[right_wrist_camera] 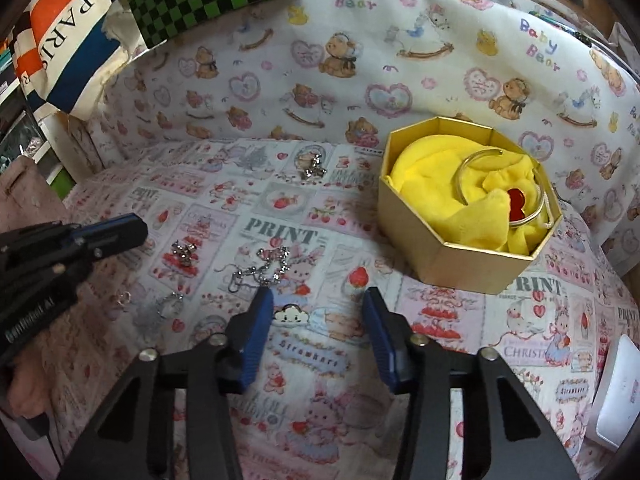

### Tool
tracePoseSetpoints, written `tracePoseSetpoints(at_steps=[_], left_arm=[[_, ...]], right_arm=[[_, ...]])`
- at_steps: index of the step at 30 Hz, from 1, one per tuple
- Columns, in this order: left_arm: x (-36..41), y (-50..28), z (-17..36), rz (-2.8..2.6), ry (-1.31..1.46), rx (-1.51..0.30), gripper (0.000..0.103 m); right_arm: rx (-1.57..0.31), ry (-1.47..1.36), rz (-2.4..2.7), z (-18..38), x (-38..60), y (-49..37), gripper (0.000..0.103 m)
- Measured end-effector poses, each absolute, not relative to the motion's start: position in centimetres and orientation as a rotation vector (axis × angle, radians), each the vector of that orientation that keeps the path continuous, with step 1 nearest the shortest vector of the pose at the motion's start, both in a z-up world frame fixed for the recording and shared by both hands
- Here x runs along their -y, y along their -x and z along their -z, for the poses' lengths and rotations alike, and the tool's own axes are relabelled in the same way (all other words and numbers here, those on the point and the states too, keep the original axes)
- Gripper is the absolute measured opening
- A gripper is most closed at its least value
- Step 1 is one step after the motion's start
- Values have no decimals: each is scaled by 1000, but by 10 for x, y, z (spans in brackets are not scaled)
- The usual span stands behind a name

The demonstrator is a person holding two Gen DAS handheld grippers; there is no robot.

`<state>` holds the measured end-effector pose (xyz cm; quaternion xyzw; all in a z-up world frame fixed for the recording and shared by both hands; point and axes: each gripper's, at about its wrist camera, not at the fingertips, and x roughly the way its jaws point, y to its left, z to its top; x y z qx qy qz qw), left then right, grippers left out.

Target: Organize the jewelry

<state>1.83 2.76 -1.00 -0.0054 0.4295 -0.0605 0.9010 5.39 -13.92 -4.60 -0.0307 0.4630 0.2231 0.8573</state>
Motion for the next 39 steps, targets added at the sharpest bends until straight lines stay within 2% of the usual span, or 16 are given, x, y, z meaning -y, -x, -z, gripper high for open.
tracePoseSetpoints(at_steps=[4,6,10,15,19,24,25,27,28,39], left_arm=[[-31,-17,6,133,22,-871,0],[-29,-17,6,141,15,-864,2],[-28,-24,14,173,26,-853,16],[-34,-40,36,203,92,-947,16],[-28,-39,39,190,46,-941,20],[-20,-38,43,207,21,-959,20],[-20,-38,42,198,21,-954,16],[-22,-38,42,195,31,-953,15],[-24,-38,41,200,43,-953,9],[-37,-27,20,215,107,-897,9]], right_arm=[[-949,104,-456,47,133,-50,29],[-943,114,-465,48,131,-49,14],[-935,88,-481,48,131,-49,14],[-911,-9,-485,36,145,-48,14],[-929,-123,-480,29,161,-52,14],[-951,-232,-508,27,180,-55,14],[-946,-231,-504,26,179,-56,14],[-929,-214,-487,23,180,-55,14],[-924,-207,-482,22,179,-54,14],[-864,-219,-484,12,189,-49,14]])
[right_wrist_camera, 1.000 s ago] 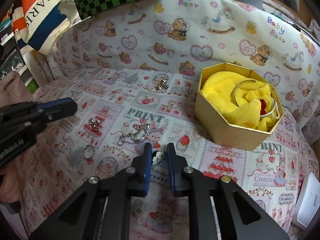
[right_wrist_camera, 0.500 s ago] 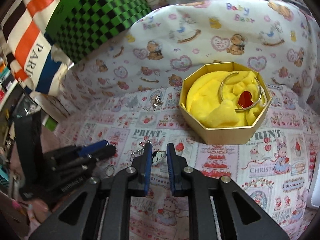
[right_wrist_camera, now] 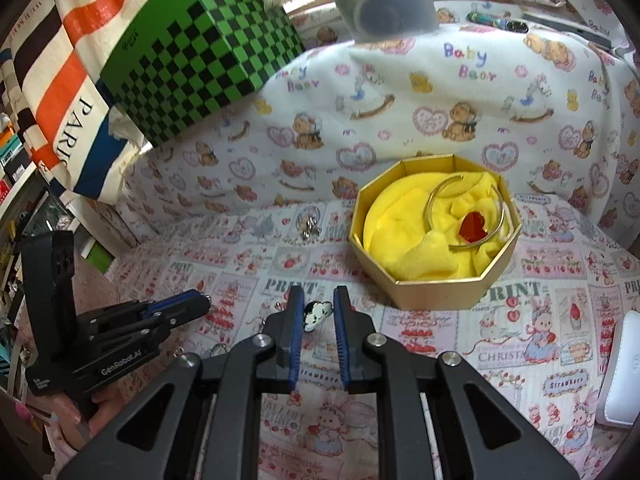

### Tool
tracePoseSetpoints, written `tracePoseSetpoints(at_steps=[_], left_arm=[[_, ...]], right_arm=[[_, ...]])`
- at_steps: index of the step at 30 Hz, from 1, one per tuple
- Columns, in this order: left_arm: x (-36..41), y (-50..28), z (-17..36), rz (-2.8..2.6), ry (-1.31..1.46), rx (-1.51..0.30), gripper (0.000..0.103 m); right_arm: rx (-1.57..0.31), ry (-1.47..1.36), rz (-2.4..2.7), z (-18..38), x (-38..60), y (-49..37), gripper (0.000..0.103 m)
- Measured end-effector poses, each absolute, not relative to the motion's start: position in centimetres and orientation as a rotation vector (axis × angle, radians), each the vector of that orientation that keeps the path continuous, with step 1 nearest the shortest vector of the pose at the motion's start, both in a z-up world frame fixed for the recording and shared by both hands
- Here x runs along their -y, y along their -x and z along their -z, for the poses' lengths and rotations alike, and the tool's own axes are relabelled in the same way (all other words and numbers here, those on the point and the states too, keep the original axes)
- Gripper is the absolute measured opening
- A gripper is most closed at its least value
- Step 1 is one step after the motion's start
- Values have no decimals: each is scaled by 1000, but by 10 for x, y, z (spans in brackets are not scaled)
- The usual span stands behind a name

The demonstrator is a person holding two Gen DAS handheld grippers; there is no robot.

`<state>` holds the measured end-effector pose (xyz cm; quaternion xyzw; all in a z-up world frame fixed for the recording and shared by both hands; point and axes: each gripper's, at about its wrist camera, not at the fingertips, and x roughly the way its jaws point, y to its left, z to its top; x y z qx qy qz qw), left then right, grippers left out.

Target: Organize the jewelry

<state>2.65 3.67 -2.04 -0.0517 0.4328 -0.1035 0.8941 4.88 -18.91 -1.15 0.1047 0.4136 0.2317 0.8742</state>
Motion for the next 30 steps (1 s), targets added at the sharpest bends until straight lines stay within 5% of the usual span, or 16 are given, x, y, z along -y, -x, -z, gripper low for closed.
tracePoseSetpoints(at_steps=[17,30], left_arm=[[6,-6,-97,306,117,-666,9],[96,-95,-37,341,13,-847,9]], right_arm=[[-664,-416,-423,-15,246,-54,13],[-715,-619,-364,8,294,-85,14]])
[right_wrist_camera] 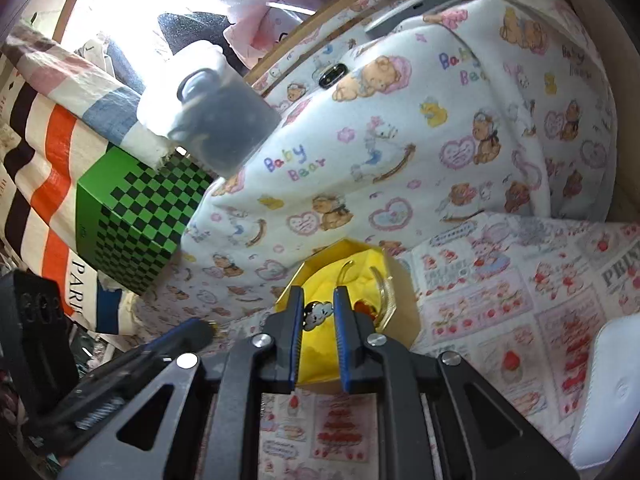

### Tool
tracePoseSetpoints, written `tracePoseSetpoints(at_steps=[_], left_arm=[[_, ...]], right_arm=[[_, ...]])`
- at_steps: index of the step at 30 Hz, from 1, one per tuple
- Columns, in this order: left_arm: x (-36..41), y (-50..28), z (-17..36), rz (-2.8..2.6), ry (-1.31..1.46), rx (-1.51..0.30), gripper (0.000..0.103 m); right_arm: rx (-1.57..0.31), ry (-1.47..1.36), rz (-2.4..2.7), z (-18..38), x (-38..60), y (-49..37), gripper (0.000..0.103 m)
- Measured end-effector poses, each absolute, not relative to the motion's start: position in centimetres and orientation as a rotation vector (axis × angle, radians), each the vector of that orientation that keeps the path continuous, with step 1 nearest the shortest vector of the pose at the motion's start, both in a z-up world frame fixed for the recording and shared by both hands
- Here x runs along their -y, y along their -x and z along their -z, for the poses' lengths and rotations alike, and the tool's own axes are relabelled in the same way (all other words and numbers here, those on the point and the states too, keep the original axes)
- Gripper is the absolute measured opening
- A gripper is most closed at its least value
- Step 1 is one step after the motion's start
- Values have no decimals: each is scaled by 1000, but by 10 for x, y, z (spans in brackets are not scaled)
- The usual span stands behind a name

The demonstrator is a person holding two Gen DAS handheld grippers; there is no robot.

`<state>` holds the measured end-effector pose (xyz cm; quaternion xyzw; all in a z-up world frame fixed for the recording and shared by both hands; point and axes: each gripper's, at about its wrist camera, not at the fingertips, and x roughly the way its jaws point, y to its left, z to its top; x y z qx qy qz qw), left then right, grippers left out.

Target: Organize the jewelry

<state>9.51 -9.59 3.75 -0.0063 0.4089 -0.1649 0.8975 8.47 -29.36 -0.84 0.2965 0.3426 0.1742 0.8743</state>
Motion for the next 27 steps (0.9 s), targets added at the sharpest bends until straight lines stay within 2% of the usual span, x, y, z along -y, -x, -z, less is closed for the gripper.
tracePoseSetpoints(at_steps=[11,17,20,27], left_arm=[[113,-110,-15,402,24,-883,9],[109,-107,-22,405,38,-856,9],[106,-102,-28,394,22,-832,9],[89,-78,-49,358,-30,-758,11]], right_arm=[[-730,-639,-362,16,300,-93,15],[-722,-628,-359,14,300,-92,15],[-726,-631,-365,16,300,-93,21],[-724,-618,-385,14,297,-92,21]])
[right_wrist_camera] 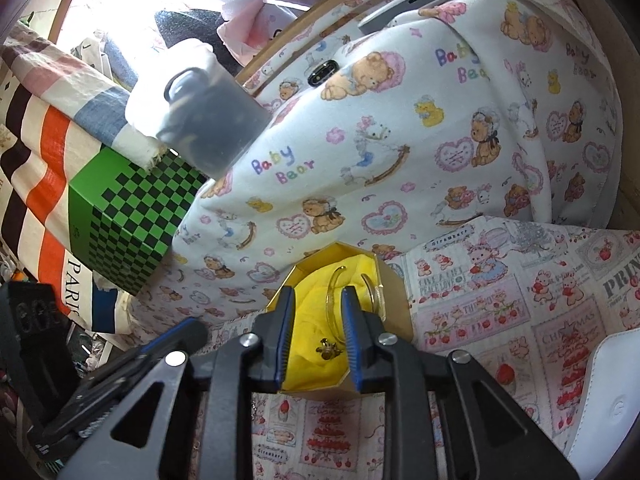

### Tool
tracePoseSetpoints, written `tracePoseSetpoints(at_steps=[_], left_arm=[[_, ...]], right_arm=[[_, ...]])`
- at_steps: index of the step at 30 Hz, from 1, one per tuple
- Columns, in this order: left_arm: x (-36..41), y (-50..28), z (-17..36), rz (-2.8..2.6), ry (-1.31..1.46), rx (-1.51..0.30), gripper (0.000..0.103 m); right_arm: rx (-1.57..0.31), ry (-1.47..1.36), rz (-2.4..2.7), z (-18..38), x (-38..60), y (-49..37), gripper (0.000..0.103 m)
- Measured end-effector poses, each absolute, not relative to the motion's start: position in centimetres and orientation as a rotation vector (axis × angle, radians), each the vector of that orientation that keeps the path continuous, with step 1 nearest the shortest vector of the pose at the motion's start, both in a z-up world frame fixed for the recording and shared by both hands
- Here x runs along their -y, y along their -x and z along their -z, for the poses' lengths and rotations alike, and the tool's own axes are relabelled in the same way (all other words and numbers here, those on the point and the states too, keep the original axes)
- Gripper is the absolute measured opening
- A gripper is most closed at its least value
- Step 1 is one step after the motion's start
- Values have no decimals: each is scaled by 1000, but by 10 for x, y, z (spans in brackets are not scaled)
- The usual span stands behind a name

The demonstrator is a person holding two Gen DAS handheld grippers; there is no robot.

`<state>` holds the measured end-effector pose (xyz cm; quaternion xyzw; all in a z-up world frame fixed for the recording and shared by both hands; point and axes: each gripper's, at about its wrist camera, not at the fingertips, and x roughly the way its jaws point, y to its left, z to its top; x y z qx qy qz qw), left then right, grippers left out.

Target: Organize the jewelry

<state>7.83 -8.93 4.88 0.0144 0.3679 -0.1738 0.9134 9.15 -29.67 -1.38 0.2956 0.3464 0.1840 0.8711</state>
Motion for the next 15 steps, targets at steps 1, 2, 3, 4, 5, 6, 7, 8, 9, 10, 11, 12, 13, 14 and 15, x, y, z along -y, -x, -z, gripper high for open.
tracePoseSetpoints(at_steps=[1,2,3,4,5,6,7,8,9,10,11,12,13,14,15], left_arm=[[87,-72,-53,348,-50,-737,14],[86,-67,-56,337,-76,-718,15],[85,-61,-59,324,-98,-698,15],[85,-56,-61,313,-113,-682,16],[84,-52,-63,306,-120,-670,17],[83,-47,-66,305,-121,-660,17],[80,-43,-68,304,-117,-650,18],[78,-39,-71,301,-115,-640,20],[76,-35,-73,297,-117,-629,21],[73,-32,-74,290,-119,-617,23],[71,-28,-76,282,-120,-607,25],[68,-24,-76,278,-120,-599,25],[64,-20,-77,278,-117,-594,26],[60,-17,-77,277,-112,-592,26],[56,-14,-76,278,-107,-592,26]], right_arm=[[-724,-611,-383,13,296,-91,22],[-722,-598,-380,12,293,-89,25],[-721,-578,-374,11,290,-88,26],[-720,-553,-366,10,287,-87,26],[-714,-513,-351,8,282,-85,26],[-704,-478,-338,6,277,-83,26],[-697,-455,-331,5,274,-82,26],[-691,-435,-326,3,271,-80,26],[-694,-433,-323,2,270,-79,27],[-702,-435,-321,0,268,-77,27],[-699,-434,-325,-1,267,-76,27],[-698,-431,-325,-3,266,-75,27],[-692,-423,-324,-5,265,-73,27],[-686,-417,-323,-7,264,-71,27],[-681,-406,-320,-9,262,-69,30]])
